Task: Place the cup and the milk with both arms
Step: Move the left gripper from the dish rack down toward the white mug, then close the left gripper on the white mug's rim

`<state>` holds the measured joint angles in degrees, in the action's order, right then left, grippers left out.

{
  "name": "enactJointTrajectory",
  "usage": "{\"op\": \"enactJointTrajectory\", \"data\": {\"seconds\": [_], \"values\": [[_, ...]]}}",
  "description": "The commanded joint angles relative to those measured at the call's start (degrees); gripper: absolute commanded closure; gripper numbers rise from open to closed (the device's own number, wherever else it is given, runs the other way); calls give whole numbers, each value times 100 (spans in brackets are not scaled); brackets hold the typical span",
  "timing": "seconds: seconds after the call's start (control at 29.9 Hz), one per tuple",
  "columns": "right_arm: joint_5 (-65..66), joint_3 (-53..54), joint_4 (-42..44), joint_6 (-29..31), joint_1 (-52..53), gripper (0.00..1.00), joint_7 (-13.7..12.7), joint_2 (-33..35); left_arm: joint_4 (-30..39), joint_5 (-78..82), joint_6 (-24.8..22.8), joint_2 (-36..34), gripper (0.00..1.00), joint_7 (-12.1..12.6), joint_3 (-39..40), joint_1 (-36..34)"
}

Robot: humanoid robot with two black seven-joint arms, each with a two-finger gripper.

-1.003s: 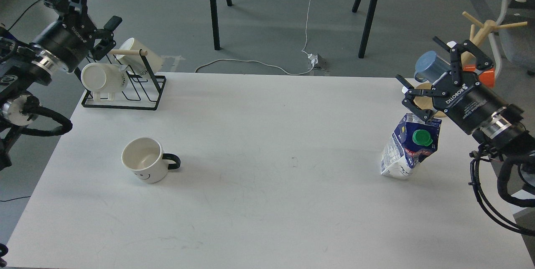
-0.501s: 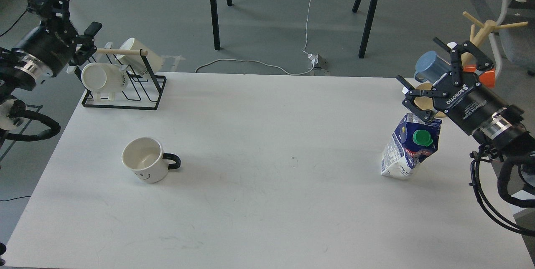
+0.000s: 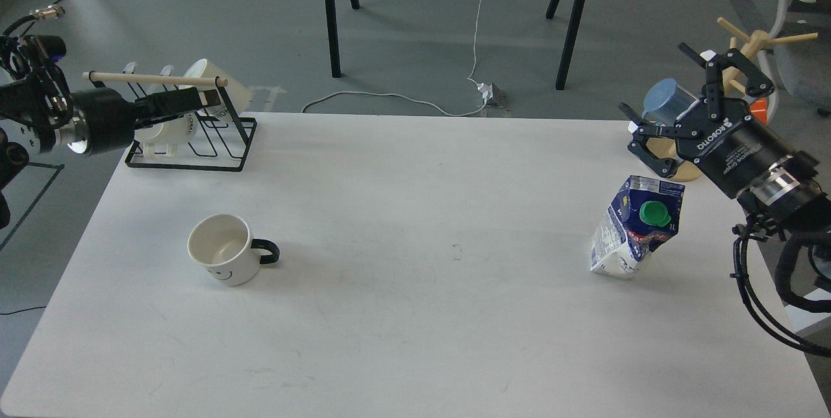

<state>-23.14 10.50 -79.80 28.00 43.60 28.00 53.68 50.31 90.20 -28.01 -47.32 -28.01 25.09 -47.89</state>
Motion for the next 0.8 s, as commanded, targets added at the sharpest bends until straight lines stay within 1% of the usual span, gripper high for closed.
{"op": "enactJointTrajectory", "data": {"seconds": [0.0,0.17,0.27,0.5,0.77], "values": [[12,-21,8,0,-18,4,0,2,874,560,1,-268,1,1,-180,262],[12,-21,8,0,-79,4,0,20,919,1253,1,-225,1,1,-671,315],[12,-21,0,0,-97,4,0,20,866,1500,1,-190,1,1,-918,508],[3,-21,-18,0,-97,4,0,20,252,1501,1,4,1,1,-945,702],[3,-21,-18,0,-132,4,0,11,-12,1501,1,118,1,1,-936,711]]}}
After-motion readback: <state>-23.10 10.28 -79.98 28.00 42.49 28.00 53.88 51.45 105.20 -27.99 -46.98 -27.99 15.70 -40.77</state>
